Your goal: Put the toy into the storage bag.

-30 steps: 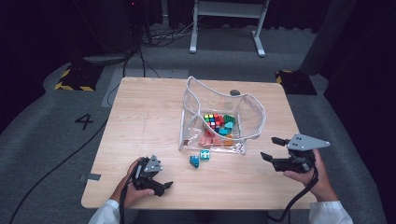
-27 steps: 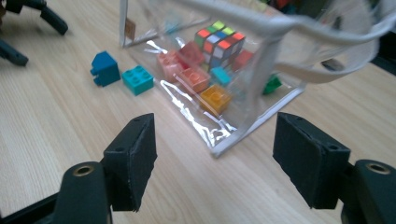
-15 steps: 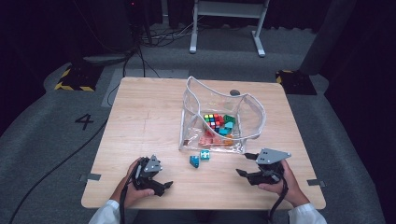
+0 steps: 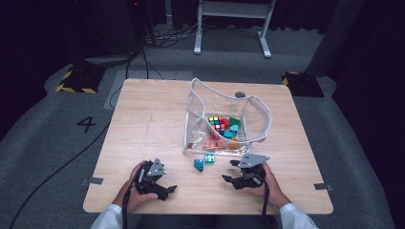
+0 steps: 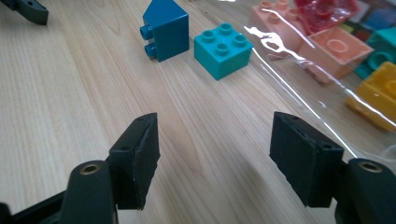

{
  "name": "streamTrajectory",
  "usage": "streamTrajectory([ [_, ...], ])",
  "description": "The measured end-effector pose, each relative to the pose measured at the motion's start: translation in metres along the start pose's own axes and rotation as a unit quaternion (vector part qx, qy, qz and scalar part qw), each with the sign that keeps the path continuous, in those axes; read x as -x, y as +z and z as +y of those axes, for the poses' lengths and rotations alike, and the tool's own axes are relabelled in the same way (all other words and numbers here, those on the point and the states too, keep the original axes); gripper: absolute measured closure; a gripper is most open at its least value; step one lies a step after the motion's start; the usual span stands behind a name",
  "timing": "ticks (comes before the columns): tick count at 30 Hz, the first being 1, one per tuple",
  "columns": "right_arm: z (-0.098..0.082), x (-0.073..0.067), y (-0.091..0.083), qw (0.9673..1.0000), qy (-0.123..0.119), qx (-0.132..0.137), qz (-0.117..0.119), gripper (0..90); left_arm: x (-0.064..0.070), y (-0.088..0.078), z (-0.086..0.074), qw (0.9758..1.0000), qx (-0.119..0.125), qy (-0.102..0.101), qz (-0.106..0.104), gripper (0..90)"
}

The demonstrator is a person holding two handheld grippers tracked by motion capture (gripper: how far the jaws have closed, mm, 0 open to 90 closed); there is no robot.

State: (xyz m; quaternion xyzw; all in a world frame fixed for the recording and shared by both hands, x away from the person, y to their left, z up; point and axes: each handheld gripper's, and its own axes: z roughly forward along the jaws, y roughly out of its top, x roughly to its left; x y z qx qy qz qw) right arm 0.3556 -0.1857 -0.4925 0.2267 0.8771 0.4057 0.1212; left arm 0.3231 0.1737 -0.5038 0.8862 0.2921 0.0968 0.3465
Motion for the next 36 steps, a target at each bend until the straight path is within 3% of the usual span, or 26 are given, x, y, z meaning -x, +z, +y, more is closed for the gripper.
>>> streamTrajectory([
  [2,0.003,-0.003,0.009,1.0000,-0.003,-0.001,-0.005,33.6,0.000,0.000,0.000,1.0000,-0.001,0.000,0.001,7.4],
  [4,0.005,-0.007,0.017,0.9998,0.020,-0.007,0.000,33.6,0.000,0.000,0.000,1.0000,-0.001,0.000,0.000,7.3],
  [5,0.007,-0.007,0.022,1.0000,0.007,0.000,0.002,33.7,0.000,0.000,0.000,1.0000,-0.001,0.000,0.001,7.4],
  [8,0.014,-0.011,0.033,1.0000,-0.003,-0.003,-0.003,33.7,0.000,0.000,0.000,1.0000,-0.001,0.000,0.001,7.4],
  [10,0.019,-0.013,0.038,0.9998,0.014,-0.012,-0.007,32.1,0.000,0.000,0.000,1.0000,-0.001,0.000,0.000,7.3],
  [12,0.023,-0.012,0.044,0.9996,0.022,-0.014,-0.009,31.3,0.000,0.000,0.000,1.0000,-0.001,0.000,0.000,7.4],
  [14,0.026,-0.010,0.048,0.9998,0.014,-0.011,-0.012,28.9,0.000,0.000,0.000,1.0000,-0.001,0.000,0.000,7.3],
  [17,0.030,-0.007,0.053,0.9992,0.033,-0.015,-0.018,27.7,0.000,0.000,0.000,1.0000,-0.001,0.000,0.001,7.3],
  [23,0.037,-0.003,0.061,0.9988,0.040,-0.018,-0.021,26.1,0.000,0.000,0.000,1.0000,-0.001,0.000,0.000,7.3],
  [30,0.042,-0.004,0.068,0.9993,0.031,-0.016,-0.009,28.3,0.000,0.000,0.000,1.0000,-0.001,0.000,0.001,7.3],
  [36,0.043,-0.003,0.068,0.9992,0.036,-0.009,-0.012,41.2,0.000,0.000,0.000,1.0000,-0.001,0.001,0.000,7.4],
])
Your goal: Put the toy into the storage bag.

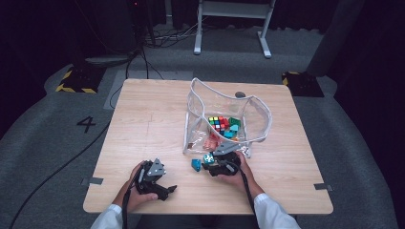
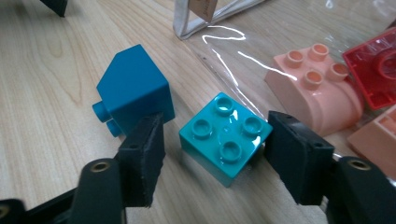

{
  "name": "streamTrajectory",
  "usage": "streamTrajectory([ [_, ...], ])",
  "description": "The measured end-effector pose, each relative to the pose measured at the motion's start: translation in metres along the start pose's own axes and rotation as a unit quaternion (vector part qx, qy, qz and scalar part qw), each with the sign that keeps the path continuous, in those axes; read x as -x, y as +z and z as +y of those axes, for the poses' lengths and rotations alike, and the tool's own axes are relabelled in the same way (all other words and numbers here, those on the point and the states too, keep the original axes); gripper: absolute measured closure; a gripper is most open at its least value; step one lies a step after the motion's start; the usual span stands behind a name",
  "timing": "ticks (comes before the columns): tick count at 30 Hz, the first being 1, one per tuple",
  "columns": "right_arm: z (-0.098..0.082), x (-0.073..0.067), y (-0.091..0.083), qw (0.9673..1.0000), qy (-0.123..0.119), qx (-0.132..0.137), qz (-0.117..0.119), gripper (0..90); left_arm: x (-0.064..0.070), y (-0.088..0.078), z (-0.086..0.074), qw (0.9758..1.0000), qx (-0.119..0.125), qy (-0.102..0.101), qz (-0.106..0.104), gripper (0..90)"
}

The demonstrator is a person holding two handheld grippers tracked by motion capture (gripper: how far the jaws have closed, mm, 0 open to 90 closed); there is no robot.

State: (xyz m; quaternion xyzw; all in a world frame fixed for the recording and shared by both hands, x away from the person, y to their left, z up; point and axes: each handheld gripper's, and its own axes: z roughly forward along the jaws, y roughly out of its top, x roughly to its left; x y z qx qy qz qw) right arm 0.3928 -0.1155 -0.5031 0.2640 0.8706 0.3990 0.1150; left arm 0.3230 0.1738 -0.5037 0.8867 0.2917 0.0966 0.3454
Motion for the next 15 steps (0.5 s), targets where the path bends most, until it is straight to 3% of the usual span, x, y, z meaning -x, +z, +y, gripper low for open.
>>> streamTrajectory([
  [2,-0.001,-0.001,-0.001,1.0000,-0.002,0.002,0.004,47.2,0.000,0.000,0.000,1.0000,0.000,0.000,0.000,7.3],
  [15,-0.017,0.003,-0.020,0.9988,-0.039,0.006,0.029,47.6,0.000,0.000,0.000,1.0000,-0.001,-0.002,0.001,7.4],
])
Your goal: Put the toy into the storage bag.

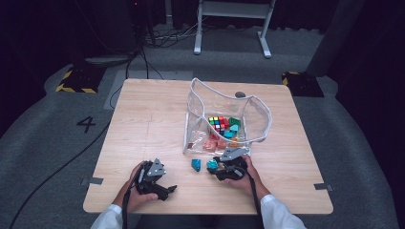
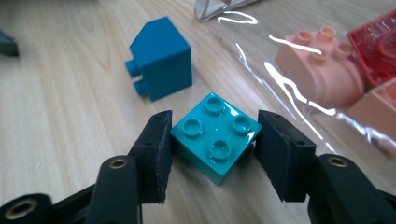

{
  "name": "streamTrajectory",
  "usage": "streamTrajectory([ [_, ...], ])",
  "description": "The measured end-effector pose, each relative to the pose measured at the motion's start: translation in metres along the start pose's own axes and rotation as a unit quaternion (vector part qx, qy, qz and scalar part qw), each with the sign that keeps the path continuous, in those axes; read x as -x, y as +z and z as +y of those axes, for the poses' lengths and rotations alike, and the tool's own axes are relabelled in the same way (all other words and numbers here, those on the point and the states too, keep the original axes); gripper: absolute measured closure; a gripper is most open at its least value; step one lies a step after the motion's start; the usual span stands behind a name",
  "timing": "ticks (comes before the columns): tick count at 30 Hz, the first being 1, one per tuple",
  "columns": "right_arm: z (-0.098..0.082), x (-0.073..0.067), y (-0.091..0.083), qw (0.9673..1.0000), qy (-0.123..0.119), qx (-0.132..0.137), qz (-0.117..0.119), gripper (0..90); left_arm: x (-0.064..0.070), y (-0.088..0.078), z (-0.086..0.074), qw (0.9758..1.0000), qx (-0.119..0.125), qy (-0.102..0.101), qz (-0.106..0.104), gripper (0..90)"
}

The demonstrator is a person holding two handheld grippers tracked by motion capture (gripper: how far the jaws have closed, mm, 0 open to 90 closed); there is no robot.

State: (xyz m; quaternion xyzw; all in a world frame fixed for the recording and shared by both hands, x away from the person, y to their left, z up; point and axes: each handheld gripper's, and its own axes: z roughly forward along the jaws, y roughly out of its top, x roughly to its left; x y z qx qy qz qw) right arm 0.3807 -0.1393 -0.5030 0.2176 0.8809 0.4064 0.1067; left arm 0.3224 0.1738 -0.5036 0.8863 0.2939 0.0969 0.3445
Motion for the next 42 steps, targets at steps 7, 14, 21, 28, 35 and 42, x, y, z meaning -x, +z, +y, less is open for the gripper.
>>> streamTrajectory([
  [7,-0.014,0.001,-0.019,0.9998,0.012,-0.011,0.009,47.6,0.000,0.000,0.000,1.0000,0.000,-0.001,0.000,7.4],
  [14,-0.022,0.006,-0.041,1.0000,-0.001,-0.004,-0.006,47.6,0.000,0.000,0.000,1.0000,0.000,-0.002,-0.001,7.5],
  [21,-0.033,0.009,-0.065,0.9999,-0.004,0.005,-0.015,47.6,0.000,0.000,0.000,1.0000,0.000,-0.002,-0.001,7.5],
  [28,-0.046,0.021,-0.094,0.9989,0.016,0.011,-0.042,47.6,0.000,0.000,0.000,1.0000,0.000,-0.002,-0.001,7.5],
  [35,-0.056,0.032,-0.115,0.9970,0.032,0.021,-0.066,47.6,0.000,0.000,0.000,1.0000,0.000,-0.002,-0.001,7.5],
  [42,-0.059,0.045,-0.138,0.9940,0.046,0.028,-0.095,47.7,0.000,0.000,0.000,1.0000,0.000,-0.002,-0.001,7.5],
])
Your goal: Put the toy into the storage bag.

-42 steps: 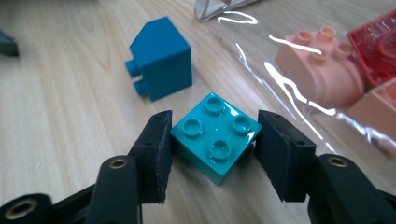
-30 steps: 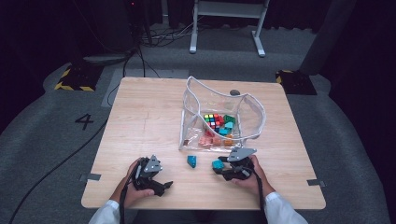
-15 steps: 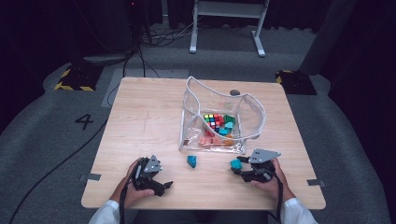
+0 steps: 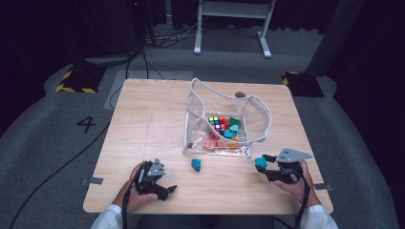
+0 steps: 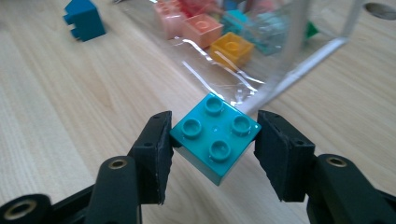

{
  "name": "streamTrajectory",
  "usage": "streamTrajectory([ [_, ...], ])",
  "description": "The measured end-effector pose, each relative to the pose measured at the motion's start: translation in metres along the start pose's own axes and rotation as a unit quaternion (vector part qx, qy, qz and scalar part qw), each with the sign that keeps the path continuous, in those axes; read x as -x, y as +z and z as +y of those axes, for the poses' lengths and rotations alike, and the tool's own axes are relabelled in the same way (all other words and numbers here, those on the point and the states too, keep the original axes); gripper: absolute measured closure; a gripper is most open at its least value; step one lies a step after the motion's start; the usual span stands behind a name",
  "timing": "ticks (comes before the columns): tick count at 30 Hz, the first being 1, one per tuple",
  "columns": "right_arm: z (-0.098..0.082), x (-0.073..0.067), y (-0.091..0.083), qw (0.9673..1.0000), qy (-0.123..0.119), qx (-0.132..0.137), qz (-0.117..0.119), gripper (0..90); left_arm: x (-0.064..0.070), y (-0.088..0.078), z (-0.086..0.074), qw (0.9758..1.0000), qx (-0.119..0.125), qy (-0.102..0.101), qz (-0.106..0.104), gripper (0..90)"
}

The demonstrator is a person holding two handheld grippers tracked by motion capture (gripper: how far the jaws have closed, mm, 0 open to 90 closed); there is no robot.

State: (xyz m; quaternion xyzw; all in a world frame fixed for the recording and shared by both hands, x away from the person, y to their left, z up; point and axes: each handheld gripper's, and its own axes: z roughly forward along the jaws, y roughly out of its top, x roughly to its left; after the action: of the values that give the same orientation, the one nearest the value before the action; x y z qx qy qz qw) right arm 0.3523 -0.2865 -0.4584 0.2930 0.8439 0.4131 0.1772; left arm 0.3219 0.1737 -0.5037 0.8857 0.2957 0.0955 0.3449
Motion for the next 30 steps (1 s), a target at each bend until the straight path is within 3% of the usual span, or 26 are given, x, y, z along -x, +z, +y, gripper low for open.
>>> streamTrajectory([
  [4,0.000,0.009,-0.011,0.9998,0.014,0.008,-0.010,47.6,0.000,0.000,0.000,1.0000,0.000,0.000,0.000,7.5],
  [13,0.007,0.026,-0.024,0.9990,0.021,0.006,-0.038,47.7,0.000,0.000,0.000,1.0000,0.000,0.000,0.000,7.5],
  [30,0.051,0.056,-0.054,0.9972,0.021,0.036,-0.062,47.7,0.000,0.000,0.000,1.0000,0.000,0.000,0.000,7.5],
])
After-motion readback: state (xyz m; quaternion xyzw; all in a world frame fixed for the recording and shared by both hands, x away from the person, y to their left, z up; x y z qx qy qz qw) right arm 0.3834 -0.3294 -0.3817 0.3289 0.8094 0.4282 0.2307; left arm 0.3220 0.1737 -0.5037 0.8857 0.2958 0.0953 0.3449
